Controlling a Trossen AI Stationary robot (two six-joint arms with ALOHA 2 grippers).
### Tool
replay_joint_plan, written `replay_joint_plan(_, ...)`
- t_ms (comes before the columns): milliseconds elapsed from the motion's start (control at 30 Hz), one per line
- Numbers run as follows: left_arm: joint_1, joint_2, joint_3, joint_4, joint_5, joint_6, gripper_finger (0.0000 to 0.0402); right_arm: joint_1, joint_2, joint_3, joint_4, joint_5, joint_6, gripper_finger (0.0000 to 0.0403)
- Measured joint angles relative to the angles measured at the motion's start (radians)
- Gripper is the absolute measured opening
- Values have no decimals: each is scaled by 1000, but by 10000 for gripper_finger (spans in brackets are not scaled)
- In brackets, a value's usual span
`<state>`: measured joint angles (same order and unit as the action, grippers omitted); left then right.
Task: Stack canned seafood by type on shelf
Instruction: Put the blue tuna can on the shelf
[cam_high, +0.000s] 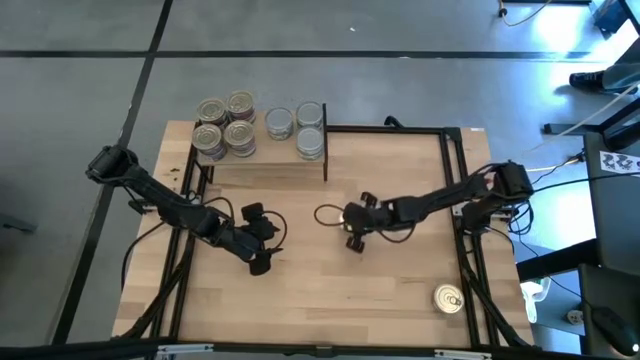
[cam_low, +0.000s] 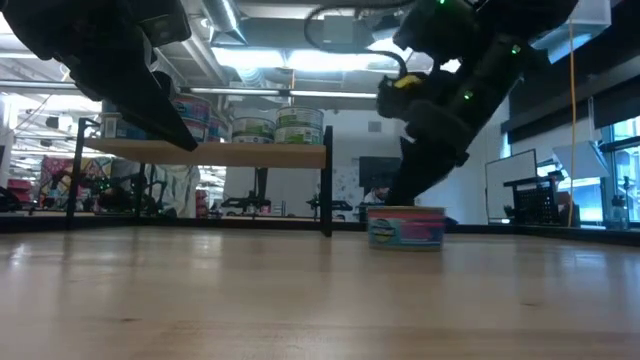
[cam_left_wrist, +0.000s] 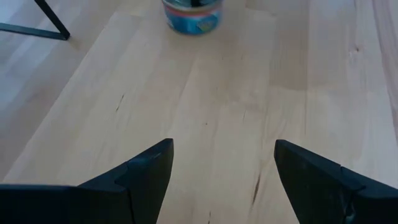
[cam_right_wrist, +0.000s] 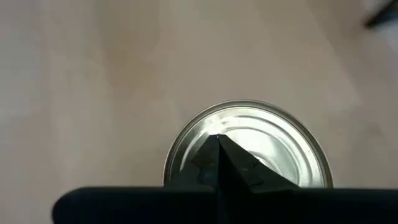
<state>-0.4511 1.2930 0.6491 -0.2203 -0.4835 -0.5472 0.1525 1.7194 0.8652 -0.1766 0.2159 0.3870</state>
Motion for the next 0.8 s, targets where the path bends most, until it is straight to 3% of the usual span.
replay_joint_plan(500,1,0,0,39,0,11,276,105,159,9,421,-25,-4,7)
replay_joint_plan(800,30,12,0,109,0,23,276,139,140,91,366,-28,-136,7)
